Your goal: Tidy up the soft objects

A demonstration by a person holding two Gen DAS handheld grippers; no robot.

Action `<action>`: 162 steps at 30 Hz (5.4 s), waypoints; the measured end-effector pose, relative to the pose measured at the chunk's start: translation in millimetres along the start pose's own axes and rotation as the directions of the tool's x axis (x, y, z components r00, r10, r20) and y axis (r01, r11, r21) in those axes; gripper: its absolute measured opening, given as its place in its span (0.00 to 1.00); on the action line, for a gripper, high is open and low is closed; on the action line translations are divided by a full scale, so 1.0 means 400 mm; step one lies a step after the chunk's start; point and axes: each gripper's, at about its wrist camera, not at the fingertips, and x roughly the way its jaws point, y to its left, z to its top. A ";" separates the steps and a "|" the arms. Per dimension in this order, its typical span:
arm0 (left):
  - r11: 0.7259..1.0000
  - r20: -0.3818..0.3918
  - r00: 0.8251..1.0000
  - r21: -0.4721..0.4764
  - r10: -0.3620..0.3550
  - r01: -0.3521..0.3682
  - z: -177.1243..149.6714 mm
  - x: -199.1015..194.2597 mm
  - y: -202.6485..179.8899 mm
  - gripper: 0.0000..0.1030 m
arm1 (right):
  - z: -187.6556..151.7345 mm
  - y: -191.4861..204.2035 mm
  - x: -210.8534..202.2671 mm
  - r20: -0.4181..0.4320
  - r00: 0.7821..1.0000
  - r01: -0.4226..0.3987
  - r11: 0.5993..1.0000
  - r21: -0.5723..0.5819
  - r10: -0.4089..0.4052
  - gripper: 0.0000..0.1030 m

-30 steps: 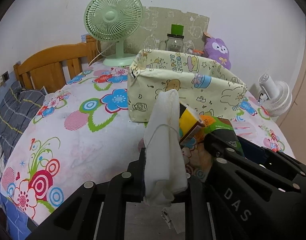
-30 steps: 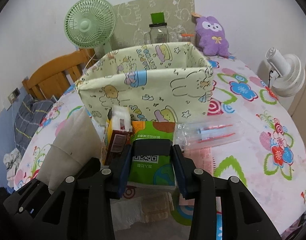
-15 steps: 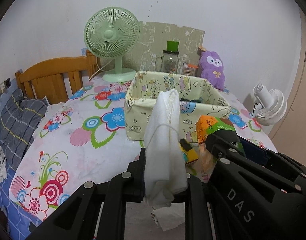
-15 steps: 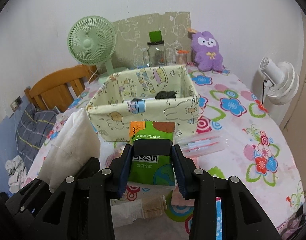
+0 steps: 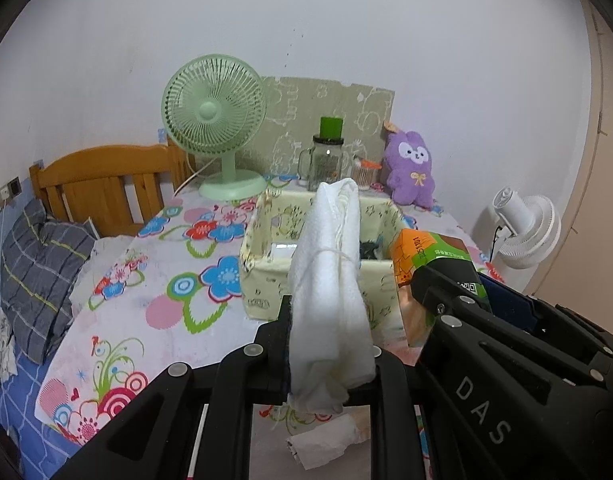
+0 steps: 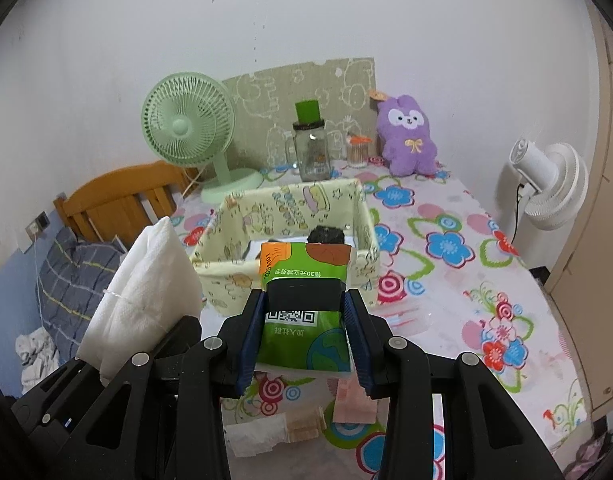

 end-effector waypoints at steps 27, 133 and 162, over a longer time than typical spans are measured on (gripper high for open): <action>1.000 0.050 0.998 0.016 -0.026 0.026 0.117 0.009 -0.010 0.13 | 0.124 0.006 -0.010 0.068 0.998 0.000 1.000 -0.019 0.001 0.42; 0.999 0.009 1.000 0.031 0.008 -0.008 0.158 0.171 -0.033 0.91 | 0.183 -0.042 0.167 0.090 0.996 0.004 1.000 -0.029 -0.002 0.98; 0.999 0.048 0.999 0.041 -0.018 0.016 0.044 0.021 -0.060 0.99 | 0.056 -0.052 -0.001 0.141 0.990 0.009 0.999 -0.053 -0.002 0.99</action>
